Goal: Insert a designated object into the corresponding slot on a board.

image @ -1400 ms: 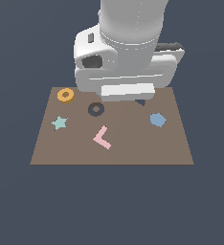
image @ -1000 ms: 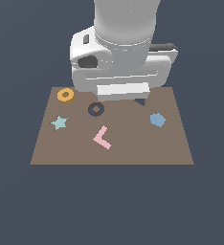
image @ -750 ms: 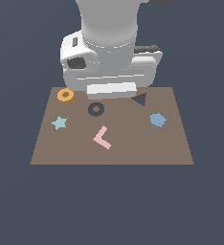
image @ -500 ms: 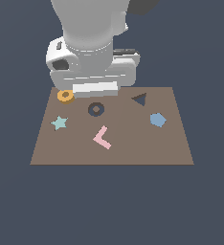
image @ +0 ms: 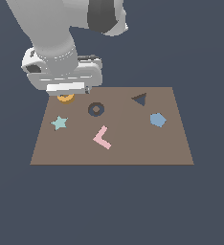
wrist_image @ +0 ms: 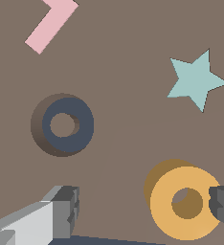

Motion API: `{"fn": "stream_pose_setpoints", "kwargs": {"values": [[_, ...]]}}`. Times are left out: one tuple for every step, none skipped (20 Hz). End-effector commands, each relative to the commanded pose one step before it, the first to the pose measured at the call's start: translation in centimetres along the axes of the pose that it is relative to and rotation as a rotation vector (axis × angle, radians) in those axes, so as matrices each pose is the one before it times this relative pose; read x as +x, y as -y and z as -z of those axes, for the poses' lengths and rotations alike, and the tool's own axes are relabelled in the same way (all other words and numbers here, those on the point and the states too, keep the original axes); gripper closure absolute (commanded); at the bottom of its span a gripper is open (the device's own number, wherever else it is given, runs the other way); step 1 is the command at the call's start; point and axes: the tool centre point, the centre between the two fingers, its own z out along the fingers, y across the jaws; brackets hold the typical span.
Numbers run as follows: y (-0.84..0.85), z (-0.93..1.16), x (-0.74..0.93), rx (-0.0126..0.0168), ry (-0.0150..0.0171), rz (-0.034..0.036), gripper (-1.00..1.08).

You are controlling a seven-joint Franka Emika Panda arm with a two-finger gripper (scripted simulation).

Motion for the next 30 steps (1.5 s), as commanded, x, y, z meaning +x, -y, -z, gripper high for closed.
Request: {"fn": "stream_pose_setpoints", "kwargs": {"values": [[-1.550,-0.823,-0.829,-0.00026,-0.00345,0.00498,-0.92],[-0.515,-0.273,-0.255,0.00007,-0.00072,0.00095,-0.92],[-0.458,-0.242,-0.227,0.00008,-0.00073,0.00095,-0.92],[-0.409,-0.217,-0.201,0.00007,-0.00059,0.00077,-0.92],[-0.352,-0.185,-0.172,0.00008,-0.00060,0.00077,-0.92],[-0.306,-0.162,-0.147,0.00007,-0.00042,0.00054,-0.92],[-0.249,-0.131,-0.117,0.00008,-0.00042,0.00054,-0.92],[-0.218,-0.119,-0.097,0.00000,0.00000,0.00000,-0.92],[-0.126,-0.062,-0.053,0.00018,-0.00059,0.00075,-0.92],[-0.106,-0.056,-0.036,0.00000,0.00000,0.00000,-0.92],[-0.050,-0.024,-0.006,0.00000,0.00000,0.00000,-0.92],[0.007,0.008,0.025,0.00000,0.00000,0.00000,-0.92],[0.063,0.039,0.055,0.00000,0.00000,0.00000,-0.92],[0.106,0.063,0.075,0.00000,0.00000,0.00000,-0.92],[0.075,0.044,0.050,0.00000,0.00000,0.00000,-0.92],[0.027,0.016,0.017,0.00000,0.00000,0.00000,-0.92],[-0.088,-0.055,-0.068,0.00031,0.00026,-0.00056,-0.92],[0.001,-0.032,0.001,0.00000,0.00000,0.00000,-0.92],[0.003,-0.097,0.003,0.00000,0.00000,0.00000,-0.92],[0.005,-0.162,0.004,0.00000,0.00000,0.00000,-0.92],[0.008,-0.228,0.005,0.00000,0.00000,0.00000,-0.92],[0.011,-0.293,0.005,0.00000,0.00000,0.00000,-0.92],[0.014,-0.342,0.004,0.00000,0.00000,0.00000,-0.92],[0.013,-0.294,0.001,0.00000,0.00000,0.00000,-0.92],[0.011,-0.228,0.000,0.00000,0.00000,0.00000,-0.92],[0.008,-0.163,-0.001,0.00000,0.00000,0.00000,-0.92],[0.005,-0.098,-0.001,0.00000,0.00000,0.00000,-0.92],[0.002,-0.033,0.000,0.00000,0.00000,0.00000,-0.92],[0.000,0.000,0.000,0.00000,0.00000,0.00000,1.08],[0.000,0.000,0.000,0.00000,0.00000,0.00000,1.08]]}}
